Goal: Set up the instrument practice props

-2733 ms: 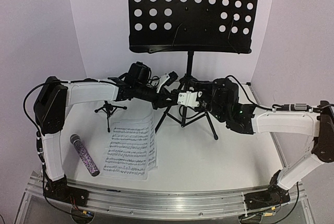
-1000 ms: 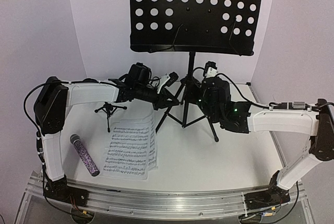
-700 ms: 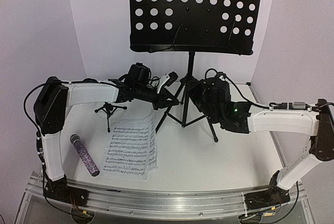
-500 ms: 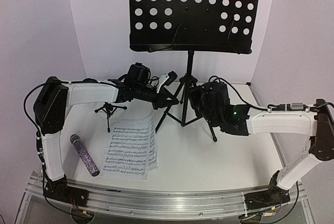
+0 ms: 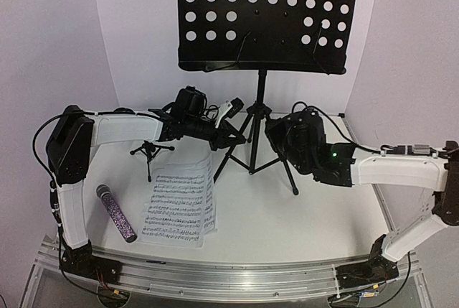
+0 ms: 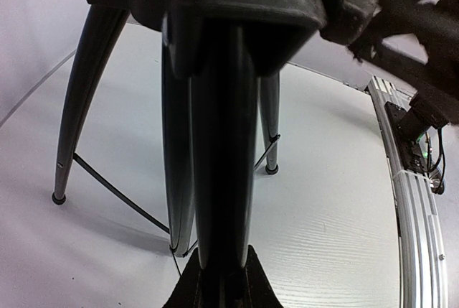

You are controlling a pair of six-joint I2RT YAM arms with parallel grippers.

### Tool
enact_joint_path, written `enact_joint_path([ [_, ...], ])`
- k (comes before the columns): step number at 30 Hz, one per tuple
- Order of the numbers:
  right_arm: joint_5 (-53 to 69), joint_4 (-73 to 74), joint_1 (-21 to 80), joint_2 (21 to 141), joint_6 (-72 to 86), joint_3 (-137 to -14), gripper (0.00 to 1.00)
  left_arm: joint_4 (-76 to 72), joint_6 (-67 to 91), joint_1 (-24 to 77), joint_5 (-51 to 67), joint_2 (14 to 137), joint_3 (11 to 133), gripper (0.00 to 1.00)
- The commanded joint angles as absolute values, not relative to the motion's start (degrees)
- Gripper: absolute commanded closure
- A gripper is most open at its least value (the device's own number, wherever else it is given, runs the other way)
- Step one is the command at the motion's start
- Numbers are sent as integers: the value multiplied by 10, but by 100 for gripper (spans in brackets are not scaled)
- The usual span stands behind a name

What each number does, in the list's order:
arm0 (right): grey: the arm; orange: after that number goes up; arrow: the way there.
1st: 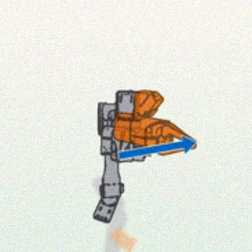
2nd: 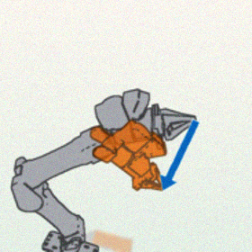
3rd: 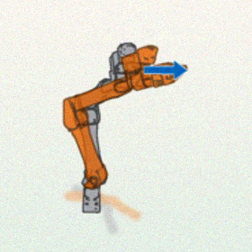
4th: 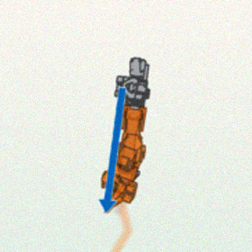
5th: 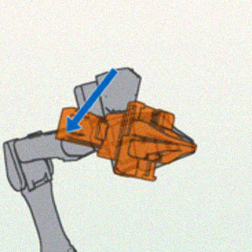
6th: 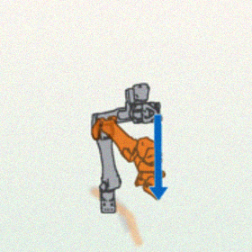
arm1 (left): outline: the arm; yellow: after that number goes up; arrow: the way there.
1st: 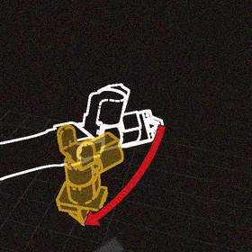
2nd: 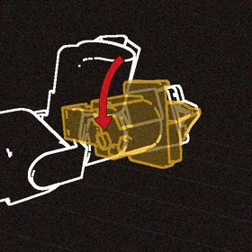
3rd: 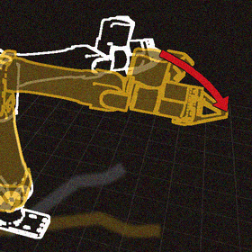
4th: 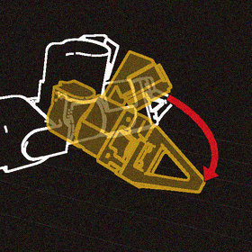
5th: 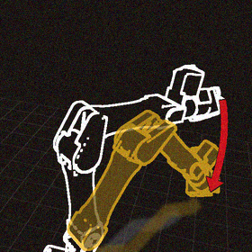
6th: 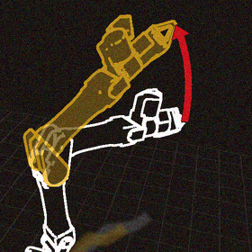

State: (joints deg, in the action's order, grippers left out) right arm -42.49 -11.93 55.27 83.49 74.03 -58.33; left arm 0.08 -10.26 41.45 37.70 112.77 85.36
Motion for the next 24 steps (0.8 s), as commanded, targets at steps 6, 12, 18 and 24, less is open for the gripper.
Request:
enact_joint_path([
  [6, -335, -51, 571, 765, -85, -633, 51, 39, -110, 416, 384, 1132, 836, 100],
  [12, -355, -117, 595, 814, -550, -630, 38, 40, -116, 416, 385, 1131, 838, 100],
  [18, -395, -200, 594, 872, -719, -654, 40, 41, -116, 416, 391, 1131, 838, 100],
  [24, -440, -211, 593, 901, -787, -661, 44, 38, -113, 416, 401, 1131, 839, 100],
])
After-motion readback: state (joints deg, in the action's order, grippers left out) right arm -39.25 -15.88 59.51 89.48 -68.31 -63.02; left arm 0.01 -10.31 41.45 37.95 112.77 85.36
